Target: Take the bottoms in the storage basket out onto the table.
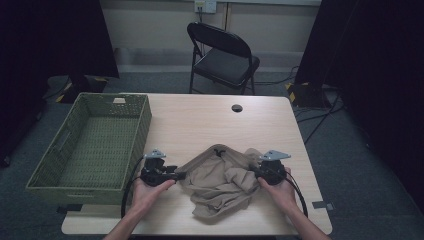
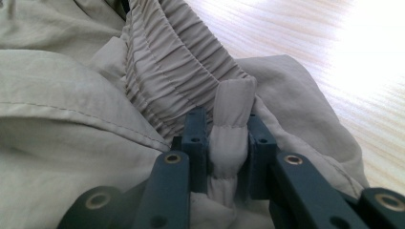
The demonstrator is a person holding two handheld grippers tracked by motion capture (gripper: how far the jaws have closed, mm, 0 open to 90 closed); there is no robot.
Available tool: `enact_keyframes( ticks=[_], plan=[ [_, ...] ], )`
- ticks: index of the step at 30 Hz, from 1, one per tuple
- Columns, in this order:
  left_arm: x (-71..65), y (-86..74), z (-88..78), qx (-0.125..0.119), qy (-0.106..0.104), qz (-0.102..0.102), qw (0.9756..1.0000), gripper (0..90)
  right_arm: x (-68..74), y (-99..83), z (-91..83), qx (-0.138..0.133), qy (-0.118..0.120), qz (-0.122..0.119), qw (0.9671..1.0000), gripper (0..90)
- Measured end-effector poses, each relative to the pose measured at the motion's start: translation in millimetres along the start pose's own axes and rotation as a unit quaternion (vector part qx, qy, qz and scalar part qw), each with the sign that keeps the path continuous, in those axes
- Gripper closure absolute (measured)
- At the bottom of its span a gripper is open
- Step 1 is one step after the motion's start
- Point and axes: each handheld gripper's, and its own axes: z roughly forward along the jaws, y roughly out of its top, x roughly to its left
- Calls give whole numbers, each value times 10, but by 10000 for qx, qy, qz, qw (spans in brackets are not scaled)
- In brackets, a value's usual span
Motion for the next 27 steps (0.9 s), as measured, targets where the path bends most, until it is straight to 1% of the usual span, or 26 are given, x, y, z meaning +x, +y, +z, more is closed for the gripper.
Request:
enact_keyframes(
  ticks=[1, 2, 3, 4, 5, 6, 7, 8, 9, 10, 11, 12, 13, 14, 15, 16, 18, 19, 20, 21, 22, 23, 25, 27],
  plan=[
    [-4, -16, 46, 108, -29, -88, 9999, 437, 1, 2, 0, 2, 2, -4, 10000, 747],
    [-14, -38, 83, 74, -37, -191, 9998, 451, 3, 2, -1, 0, -4, -10, 10000, 747],
    [-21, -57, 117, 37, -139, -285, 9995, 483, 2, 3, -2, 3, -6, -15, 10000, 747],
    [-34, -61, 138, 40, -166, -319, 9993, 563, -2, 4, -5, 3, 8, 12, 10000, 747],
    [-56, -51, 131, -64, -114, -220, 9997, 643, -5, 3, -5, -4, 19, 37, 10000, 746],
    [-74, -21, 122, -122, -157, -131, 9997, 693, -7, 4, -6, -8, 21, 50, 10000, 746],
    [-86, 15, 107, -130, -181, 16, 9998, 722, -8, 9, -10, -14, 25, 66, 10000, 745],
    [-97, 47, 78, -215, -124, 158, 9996, 745, -12, 15, -17, -42, 48, 84, 9999, 746],
    [-81, 61, 58, -292, -187, 121, 9993, 761, -16, 26, -32, -93, 81, 142, 9998, 745],
    [-69, 68, 48, -350, -193, 68, 9992, 770, -21, 35, -46, -142, 108, 180, 9997, 745],
    [-57, 82, 37, -369, -166, 89, 9991, 774, -24, 42, -58, -175, 113, 204, 9996, 745],
    [-54, 99, 27, -386, -119, 191, 9990, 776, -28, 51, -76, -230, 129, 233, 9994, 744],
    [-54, 116, 16, -447, -87, 243, 9987, 777, -29, 58, -92, -286, 152, 278, 9991, 740],
    [-48, 132, 8, -499, -64, 235, 9985, 778, -31, 62, -103, -332, 180, 303, 9988, 729],
    [-46, 151, -2, -552, -35, 252, 9982, 778, -27, 63, -110, -360, 180, 322, 9987, 711],
    [-51, 173, -16, -588, 22, 315, 9978, 779, -19, 65, -116, -381, 180, 329, 9986, 692],
    [-41, 198, -49, -713, 58, 283, 9970, 780, 5, 75, -141, -483, 221, 325, 9981, 653],
    [-35, 213, -68, -704, 73, 315, 9970, 780, 26, 83, -161, -579, 232, 333, 9975, 626],
    [-34, 226, -88, -729, 139, 404, 9964, 780, 46, 95, -175, -644, 274, 335, 9970, 604],
    [-27, 237, -106, -784, 150, 409, 9960, 780, 69, 105, -181, -685, 354, 316, 9965, 586],
    [-7, 247, -132, -834, 154, 366, 9957, 780, 92, 110, -176, -694, 398, 266, 9964, 564],
    [4, 254, -148, -864, 169, 362, 9955, 780, 119, 112, -154, -649, 425, 239, 9967, 549],
    [27, 265, -176, -900, 247, 414, 9948, 781, 146, 112, -110, -603, 443, 214, 9970, 534],
    [34, 263, -174, -902, 262, 420, 9947, 781, 158, 125, -74, -591, 476, 249, 9968, 585]
  ],
)
